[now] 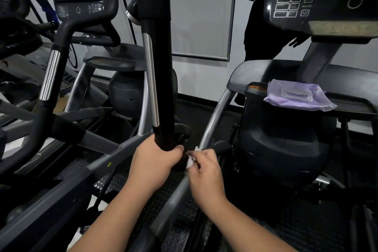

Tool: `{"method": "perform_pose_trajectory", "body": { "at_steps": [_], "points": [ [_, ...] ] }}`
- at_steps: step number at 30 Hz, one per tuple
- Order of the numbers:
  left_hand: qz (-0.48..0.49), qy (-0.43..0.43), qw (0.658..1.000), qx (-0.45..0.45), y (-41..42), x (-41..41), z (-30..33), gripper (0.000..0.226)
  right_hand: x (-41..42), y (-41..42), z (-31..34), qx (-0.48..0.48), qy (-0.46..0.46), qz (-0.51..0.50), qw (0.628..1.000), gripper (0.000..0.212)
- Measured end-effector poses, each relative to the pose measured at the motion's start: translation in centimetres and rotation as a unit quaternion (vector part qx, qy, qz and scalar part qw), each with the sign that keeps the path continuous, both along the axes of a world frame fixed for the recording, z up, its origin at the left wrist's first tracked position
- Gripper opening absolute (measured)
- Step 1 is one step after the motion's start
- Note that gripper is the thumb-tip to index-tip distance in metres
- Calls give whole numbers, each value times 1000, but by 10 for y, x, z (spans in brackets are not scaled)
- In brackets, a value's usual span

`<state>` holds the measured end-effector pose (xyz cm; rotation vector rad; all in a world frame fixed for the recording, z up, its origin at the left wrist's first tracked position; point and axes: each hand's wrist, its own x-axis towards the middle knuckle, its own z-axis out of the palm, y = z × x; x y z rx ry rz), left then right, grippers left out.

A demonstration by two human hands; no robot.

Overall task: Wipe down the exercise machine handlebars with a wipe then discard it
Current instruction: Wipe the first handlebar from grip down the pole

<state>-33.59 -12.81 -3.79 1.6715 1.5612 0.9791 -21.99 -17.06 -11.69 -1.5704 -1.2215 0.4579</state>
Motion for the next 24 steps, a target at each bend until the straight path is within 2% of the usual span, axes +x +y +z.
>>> {"method": "perform_pose_trajectory", "body": {
  "at_steps": [4, 8, 13, 16, 17, 19, 21, 24],
  "points": [
    [-2, -13, 1000, -5, 4, 0, -5, 16, -7, 4, 7, 1, -15, 43, 999, 23],
    [-13, -18, 1000, -5, 3, -2, -6, 16, 18, 17, 6, -45, -46, 5, 998, 23],
    [-12, -32, 999, -5, 4, -1, -7, 25, 15, 23, 19, -61, -128, 93, 985, 13],
    [-16, -26, 1000, -5, 3, -1, -6, 22, 38, 36, 19, -130, -158, 61, 977, 20],
    [-17, -24, 1000, -4, 3, -1, -5, 20, 40, 39, 23, -155, -179, 66, 969, 22],
    [-13, -24, 1000, -6, 3, -1, -6, 18, 30, 41, 32, -147, -200, 120, 961, 26],
    [-8, -27, 1000, -9, 3, -1, -6, 18, 23, 38, 33, -123, -167, 166, 964, 28],
    [-18, -28, 999, -8, 2, -1, -4, 18, 44, 46, 24, -151, -151, 118, 970, 24]
  ]
}}
